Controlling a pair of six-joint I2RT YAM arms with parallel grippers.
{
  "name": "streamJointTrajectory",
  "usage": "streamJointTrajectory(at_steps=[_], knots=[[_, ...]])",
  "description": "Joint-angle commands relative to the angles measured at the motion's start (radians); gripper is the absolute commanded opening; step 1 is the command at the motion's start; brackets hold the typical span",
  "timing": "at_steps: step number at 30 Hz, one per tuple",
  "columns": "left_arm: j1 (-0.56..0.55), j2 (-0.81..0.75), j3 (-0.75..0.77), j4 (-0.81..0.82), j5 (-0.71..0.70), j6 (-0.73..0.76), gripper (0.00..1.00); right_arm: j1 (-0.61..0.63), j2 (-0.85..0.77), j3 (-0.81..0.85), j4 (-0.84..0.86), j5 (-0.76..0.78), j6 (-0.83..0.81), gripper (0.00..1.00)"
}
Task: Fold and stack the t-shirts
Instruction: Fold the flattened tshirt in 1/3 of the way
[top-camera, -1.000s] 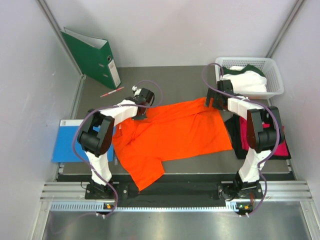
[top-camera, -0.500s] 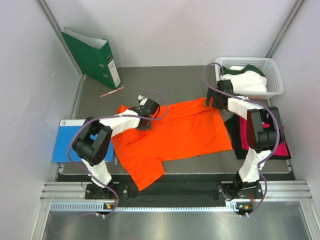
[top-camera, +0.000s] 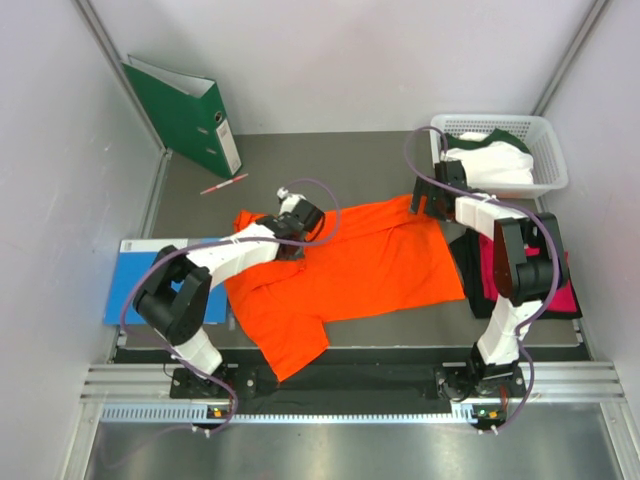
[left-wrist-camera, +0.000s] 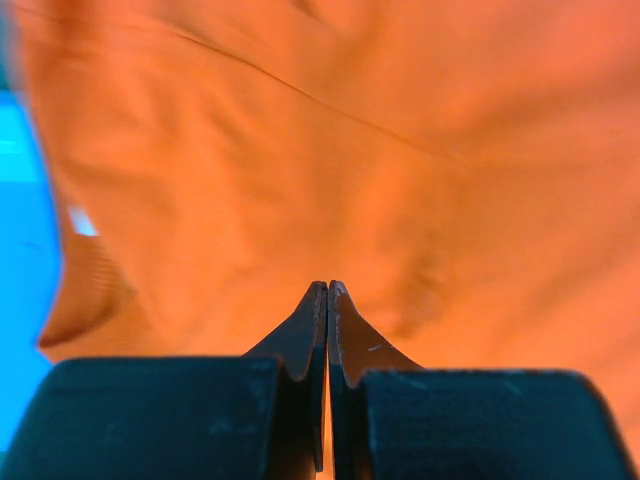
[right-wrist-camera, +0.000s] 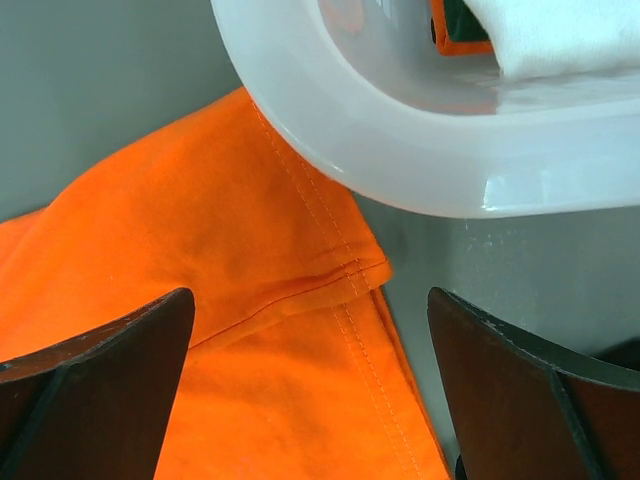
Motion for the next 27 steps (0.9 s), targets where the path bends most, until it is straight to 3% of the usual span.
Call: streamJointTrajectory(at_steps=[1, 7, 10, 11, 12, 15, 20, 24, 27], knots=[[0.159, -0.029, 0.078, -0.013, -0.063, 0.027, 0.00, 0.006, -0.069, -0.010, 0.049, -0.009, -0.004, 1.00], [0.332, 0.103, 0.197, -0.028, -0.026, 0.056, 0.00, 0.018, -0.061, 0.006, 0.052, -0.022, -0.015, 1.00], [0.383, 0.179, 0.259, -0.028, 0.002, 0.058, 0.25, 0.018, -0.034, 0.029, 0.030, -0.024, -0.016, 1.00], [0.391, 0.196, 0.272, -0.027, 0.009, 0.058, 0.36, 0.019, -0.028, 0.032, 0.028, -0.026, -0.018, 1.00], [0.397, 0.230, 0.300, -0.025, 0.016, 0.059, 0.56, 0.019, -0.026, 0.029, 0.029, -0.026, -0.016, 1.00], [0.405, 0.285, 0.340, -0.025, 0.016, 0.061, 0.70, 0.019, -0.029, 0.023, 0.034, -0.029, -0.016, 1.00], [0.405, 0.333, 0.362, -0.035, -0.020, 0.062, 0.71, 0.019, -0.023, 0.032, 0.032, -0.029, -0.021, 1.00], [0.423, 0.356, 0.368, -0.025, -0.029, 0.053, 0.61, 0.020, 0.008, 0.046, 0.042, -0.039, -0.012, 1.00], [0.444, 0.394, 0.401, -0.033, -0.050, 0.041, 0.34, 0.020, 0.061, 0.086, 0.028, -0.042, -0.007, 0.98]])
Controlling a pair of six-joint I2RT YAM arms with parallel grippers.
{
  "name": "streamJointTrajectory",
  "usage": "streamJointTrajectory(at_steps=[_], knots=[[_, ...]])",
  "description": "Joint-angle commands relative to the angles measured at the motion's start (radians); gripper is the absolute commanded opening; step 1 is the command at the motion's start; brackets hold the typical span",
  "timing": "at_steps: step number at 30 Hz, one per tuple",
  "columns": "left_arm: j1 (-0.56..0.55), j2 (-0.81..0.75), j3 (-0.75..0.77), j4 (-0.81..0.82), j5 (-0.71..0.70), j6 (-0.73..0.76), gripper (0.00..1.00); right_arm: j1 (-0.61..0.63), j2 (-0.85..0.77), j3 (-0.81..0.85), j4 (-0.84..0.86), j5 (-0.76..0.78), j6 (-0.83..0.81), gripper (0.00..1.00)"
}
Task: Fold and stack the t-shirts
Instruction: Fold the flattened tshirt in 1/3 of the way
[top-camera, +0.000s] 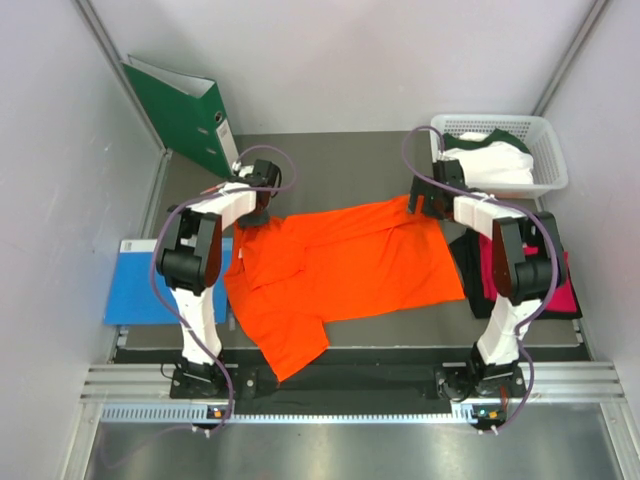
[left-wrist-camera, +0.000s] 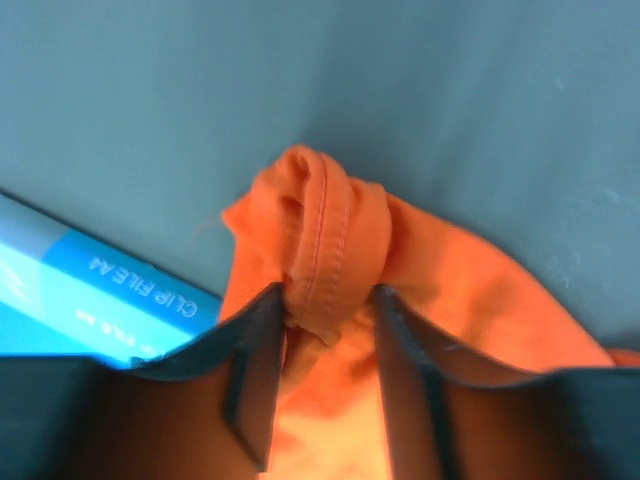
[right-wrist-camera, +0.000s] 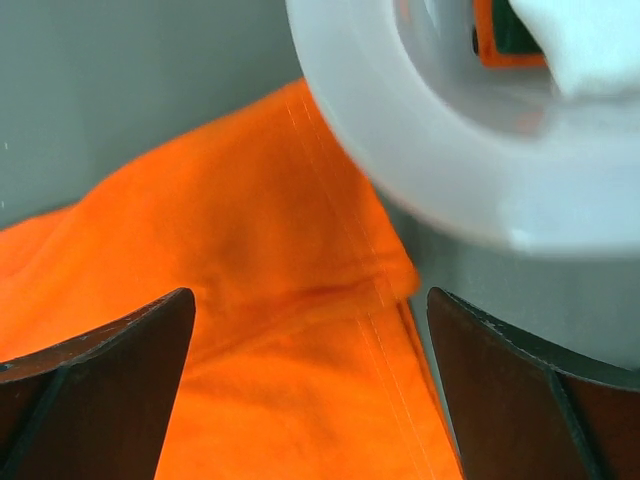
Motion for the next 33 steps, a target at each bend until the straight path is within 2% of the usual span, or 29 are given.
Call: streamJointTrajectory(at_steps=[1, 2, 3, 5, 6, 8, 9, 10, 16, 22, 23, 25, 26, 27, 28, 29, 30, 31, 33], knots=[[0.044, 0.056, 0.080, -0.023, -0.050, -0.013, 0.27, 0.011, 0.081, 0.104, 0.009, -0.010, -0.002, 0.96], [0.052, 0.086, 0.097, -0.040, -0.053, -0.018, 0.09, 0.011, 0.113, 0.132, -0.003, -0.012, 0.001, 0.93], [0.061, 0.102, 0.148, -0.069, -0.057, -0.027, 0.01, 0.011, 0.128, 0.142, -0.007, -0.018, 0.003, 0.81], [0.080, 0.137, 0.186, -0.100, -0.057, -0.041, 0.00, 0.011, 0.160, 0.164, -0.002, -0.025, 0.010, 0.56], [0.081, 0.142, 0.211, -0.098, -0.062, -0.041, 0.00, 0.011, 0.167, 0.172, -0.003, -0.027, 0.012, 0.30], [0.084, 0.162, 0.234, -0.092, -0.063, -0.029, 0.00, 0.011, 0.187, 0.193, -0.017, -0.022, 0.018, 0.15], [0.084, 0.168, 0.263, -0.092, -0.065, -0.026, 0.00, 0.011, 0.190, 0.201, -0.028, -0.007, 0.020, 0.09], [0.084, 0.176, 0.280, -0.092, -0.066, -0.014, 0.00, 0.011, 0.190, 0.207, -0.036, -0.001, 0.021, 0.08], [0.084, 0.236, 0.430, -0.092, -0.033, 0.025, 0.00, 0.011, 0.156, 0.209, -0.046, 0.054, 0.030, 0.06], [0.083, 0.300, 0.570, -0.086, 0.015, 0.077, 0.01, 0.011, 0.150, 0.216, -0.045, 0.053, 0.024, 0.12], [0.083, 0.285, 0.550, -0.071, 0.021, 0.080, 0.01, 0.011, 0.127, 0.190, -0.033, 0.054, 0.027, 0.24], [0.083, 0.256, 0.504, 0.010, 0.038, 0.105, 0.05, 0.011, 0.093, 0.155, -0.010, 0.054, 0.032, 0.39], [0.083, 0.227, 0.468, 0.018, 0.041, 0.109, 0.12, 0.011, 0.052, 0.117, 0.010, 0.056, 0.032, 0.50], [0.083, 0.214, 0.450, 0.018, 0.038, 0.100, 0.15, 0.012, 0.031, 0.098, 0.015, 0.062, 0.033, 0.68], [0.083, 0.187, 0.431, 0.017, 0.039, 0.097, 0.21, 0.011, 0.009, 0.080, 0.019, 0.067, 0.035, 0.76], [0.083, 0.171, 0.386, 0.012, 0.041, 0.089, 0.42, 0.011, -0.034, 0.051, 0.020, 0.074, 0.035, 0.88], [0.083, 0.153, 0.362, 0.012, 0.041, 0.076, 0.60, 0.011, -0.057, 0.035, 0.016, 0.090, 0.036, 0.94], [0.083, 0.110, 0.336, 0.009, 0.032, 0.062, 0.73, 0.011, -0.080, 0.022, 0.013, 0.099, 0.038, 1.00], [0.077, 0.052, 0.247, 0.006, -0.023, 0.022, 0.98, 0.011, -0.154, -0.026, 0.013, 0.110, 0.035, 1.00]])
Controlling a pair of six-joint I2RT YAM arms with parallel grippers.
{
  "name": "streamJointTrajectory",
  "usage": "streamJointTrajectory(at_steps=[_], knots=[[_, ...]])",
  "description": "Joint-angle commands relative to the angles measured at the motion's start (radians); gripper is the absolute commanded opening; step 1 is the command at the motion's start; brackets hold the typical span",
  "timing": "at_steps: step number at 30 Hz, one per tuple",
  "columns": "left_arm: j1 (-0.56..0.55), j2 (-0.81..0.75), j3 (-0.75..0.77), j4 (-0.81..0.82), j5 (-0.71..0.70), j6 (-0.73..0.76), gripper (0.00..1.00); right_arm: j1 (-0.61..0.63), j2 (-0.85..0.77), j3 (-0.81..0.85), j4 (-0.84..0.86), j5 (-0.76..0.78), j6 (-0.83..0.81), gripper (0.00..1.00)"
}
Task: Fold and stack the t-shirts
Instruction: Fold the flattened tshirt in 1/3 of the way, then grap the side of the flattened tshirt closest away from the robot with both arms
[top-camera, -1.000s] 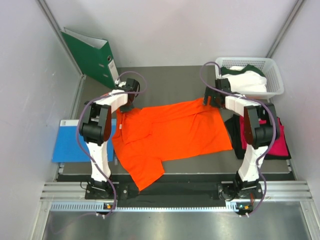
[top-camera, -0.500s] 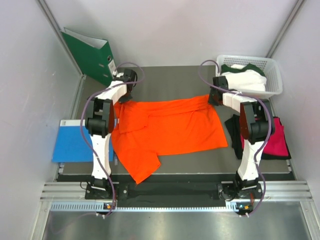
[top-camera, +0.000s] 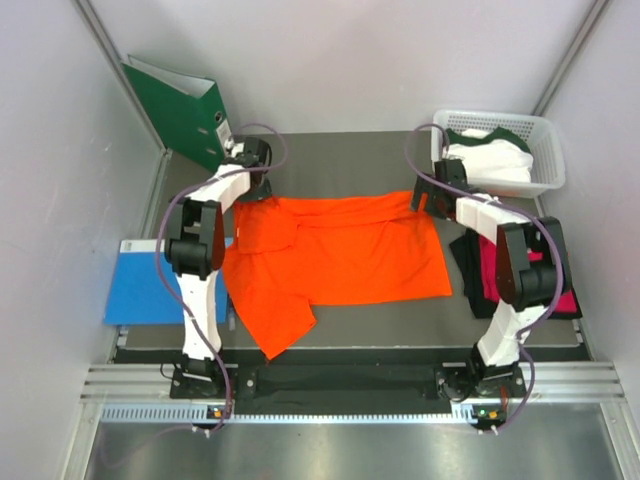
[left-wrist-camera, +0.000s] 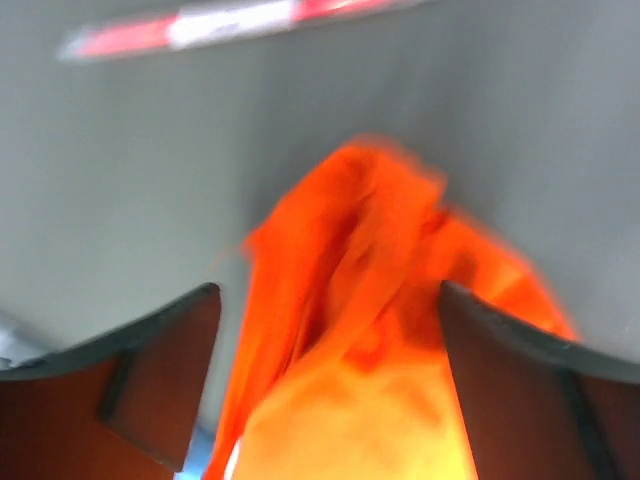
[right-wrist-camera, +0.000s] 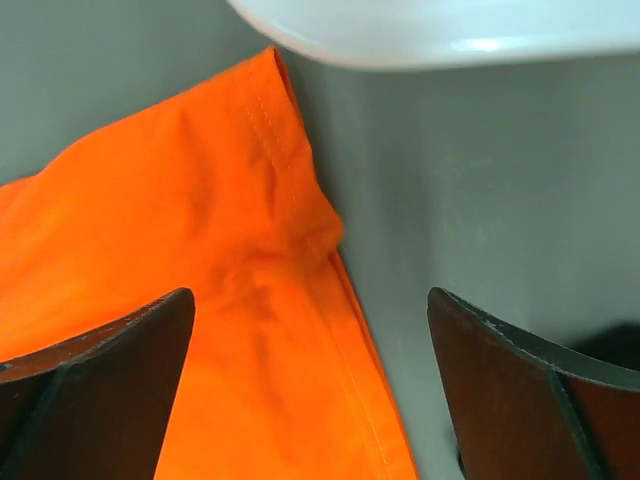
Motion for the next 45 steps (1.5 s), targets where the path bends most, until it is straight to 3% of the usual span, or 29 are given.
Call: streamJointTrajectory(at_steps=[1, 8, 14, 18, 20, 26, 31, 40, 45], knots=[[-0.002, -0.240, -0.141, 0.017, -0.061, -0.070, 0.98, 0.006, -0.209, -0.079, 0.021, 0.048, 0.003, 1.00], [-0.068, -0.621, -0.483, 0.041, -0.054, -0.128, 0.98, 0.005, -0.420, -0.231, 0.000, 0.028, 0.072, 1.00], [-0.281, -0.792, -0.679, -0.046, -0.066, -0.188, 0.98, 0.005, -0.475, -0.281, -0.130, -0.019, 0.122, 1.00], [-0.435, -0.787, -0.738, -0.101, -0.044, -0.289, 0.98, 0.005, -0.472, -0.298, -0.224, 0.005, 0.132, 0.97], [-0.519, -0.761, -0.744, -0.135, -0.052, -0.325, 0.98, 0.005, -0.458, -0.296, -0.287, 0.019, 0.138, 0.86], [-0.709, -0.674, -0.722, -0.247, -0.117, -0.451, 0.98, 0.005, -0.458, -0.331, -0.403, 0.030, 0.141, 0.74], [-0.772, -0.620, -0.736, -0.282, -0.132, -0.503, 0.98, 0.005, -0.500, -0.394, -0.457, 0.041, 0.143, 0.70], [-0.823, -0.595, -0.748, -0.313, -0.147, -0.540, 0.98, 0.006, -0.524, -0.495, -0.419, -0.044, 0.166, 0.51], [-0.829, -0.585, -0.764, -0.327, -0.150, -0.546, 0.98, 0.009, -0.475, -0.514, -0.344, -0.090, 0.161, 0.23]])
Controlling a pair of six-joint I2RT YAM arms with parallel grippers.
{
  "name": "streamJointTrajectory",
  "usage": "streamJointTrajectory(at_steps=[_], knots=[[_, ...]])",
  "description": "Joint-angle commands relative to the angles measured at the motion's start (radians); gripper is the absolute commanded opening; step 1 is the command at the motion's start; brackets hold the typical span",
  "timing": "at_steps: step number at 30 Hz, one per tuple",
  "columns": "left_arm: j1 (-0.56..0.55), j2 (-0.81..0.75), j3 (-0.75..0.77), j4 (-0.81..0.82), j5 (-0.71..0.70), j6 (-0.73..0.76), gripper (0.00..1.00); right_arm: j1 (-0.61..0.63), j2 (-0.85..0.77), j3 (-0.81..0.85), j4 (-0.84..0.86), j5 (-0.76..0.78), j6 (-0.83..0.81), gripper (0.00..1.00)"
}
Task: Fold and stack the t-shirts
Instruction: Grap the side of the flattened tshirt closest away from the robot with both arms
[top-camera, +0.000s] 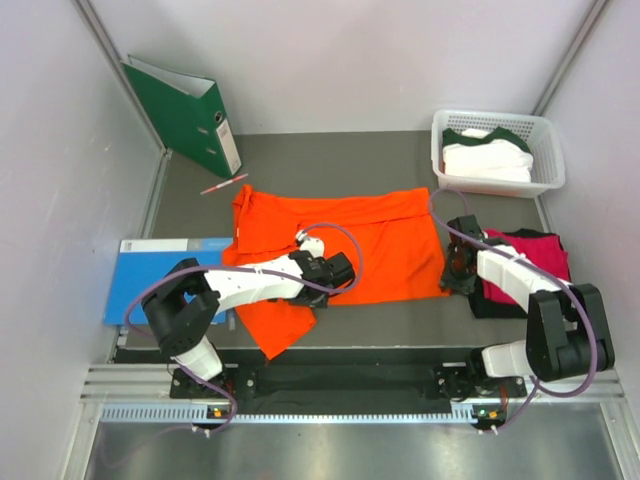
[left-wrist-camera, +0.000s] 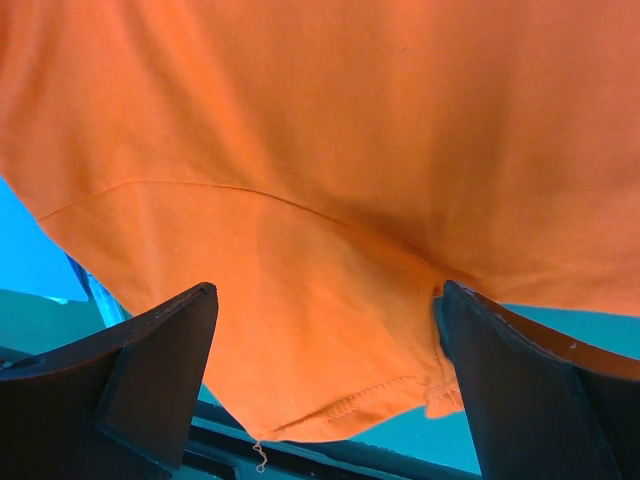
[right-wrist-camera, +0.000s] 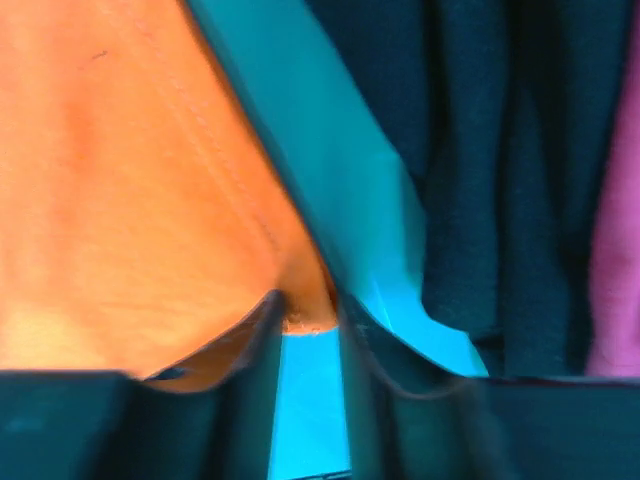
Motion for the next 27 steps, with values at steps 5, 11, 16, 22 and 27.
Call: streamJointTrajectory(at_steps=[5, 11, 16, 22, 27], knots=[[-0.022, -0.011, -0.052, -0.022, -0.010, -0.031, 0.98, 0.014, 0.067, -0.018, 0.143, -0.087, 0.001, 0.01], [-0.088, -0.017, -0.061, -0.016, 0.010, -0.049, 0.98, 0.014, 0.061, 0.002, 0.160, -0.096, -0.017, 0.00], [-0.166, 0.020, -0.058, -0.011, 0.045, -0.087, 0.98, 0.015, 0.070, 0.005, 0.176, -0.103, -0.026, 0.00], [-0.249, 0.101, -0.066, -0.044, 0.068, -0.181, 0.94, 0.015, 0.082, -0.006, 0.206, -0.119, -0.031, 0.00], [-0.262, 0.156, -0.100, -0.033, 0.051, -0.230, 0.75, 0.015, 0.090, -0.018, 0.234, -0.120, -0.035, 0.00]])
